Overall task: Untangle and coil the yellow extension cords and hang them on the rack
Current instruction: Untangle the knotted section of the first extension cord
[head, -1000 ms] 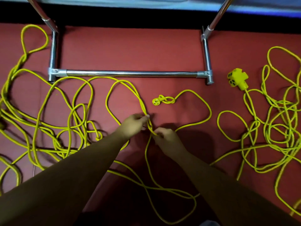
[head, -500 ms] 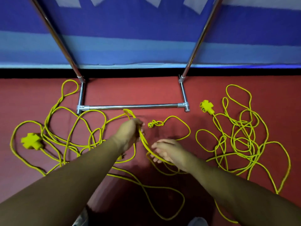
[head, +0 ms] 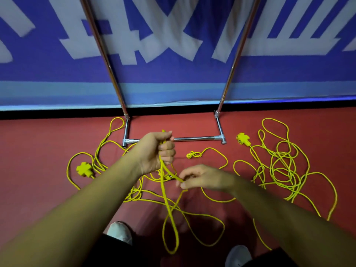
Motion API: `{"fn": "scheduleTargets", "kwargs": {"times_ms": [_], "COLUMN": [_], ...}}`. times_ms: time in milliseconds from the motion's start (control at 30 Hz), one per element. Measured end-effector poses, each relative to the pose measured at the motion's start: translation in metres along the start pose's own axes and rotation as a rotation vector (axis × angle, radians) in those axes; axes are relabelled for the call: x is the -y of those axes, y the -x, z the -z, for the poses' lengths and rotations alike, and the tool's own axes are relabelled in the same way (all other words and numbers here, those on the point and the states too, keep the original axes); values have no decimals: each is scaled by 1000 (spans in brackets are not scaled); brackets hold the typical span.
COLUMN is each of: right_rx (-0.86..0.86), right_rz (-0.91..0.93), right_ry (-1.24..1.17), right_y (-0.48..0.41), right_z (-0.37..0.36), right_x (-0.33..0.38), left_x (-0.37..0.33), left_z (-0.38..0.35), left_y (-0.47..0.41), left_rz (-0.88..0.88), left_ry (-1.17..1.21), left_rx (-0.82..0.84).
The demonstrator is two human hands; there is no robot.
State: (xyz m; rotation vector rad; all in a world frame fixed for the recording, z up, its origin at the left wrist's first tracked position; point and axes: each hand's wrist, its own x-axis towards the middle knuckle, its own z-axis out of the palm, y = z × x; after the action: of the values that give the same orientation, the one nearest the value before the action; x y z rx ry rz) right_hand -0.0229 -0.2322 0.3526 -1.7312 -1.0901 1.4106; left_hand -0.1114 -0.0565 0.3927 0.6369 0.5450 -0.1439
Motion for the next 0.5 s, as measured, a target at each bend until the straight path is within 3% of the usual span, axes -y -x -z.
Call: {"fn": "scheduleTargets", "kwargs": {"times_ms": [133,267,400,500], "right_rx": [-237,-434,-512,-517], "right_rz": [-29,-72,-17,-18], "right_ry": [303,-22,-41,-28], "right_y": [11,20,17,8], "right_z": [0,17,22,20], "right_x": [-34,-47,-37,-42], "left_x": [-1,0,-1,-4], "left_z": [5,28,40,43], "left_y": [22,28,15,8], "left_rz": [-112,-152,-153,-228], "left_ry": [-314,-748,-812,-798], "left_rx": [-185,-451,-626,-647]}}
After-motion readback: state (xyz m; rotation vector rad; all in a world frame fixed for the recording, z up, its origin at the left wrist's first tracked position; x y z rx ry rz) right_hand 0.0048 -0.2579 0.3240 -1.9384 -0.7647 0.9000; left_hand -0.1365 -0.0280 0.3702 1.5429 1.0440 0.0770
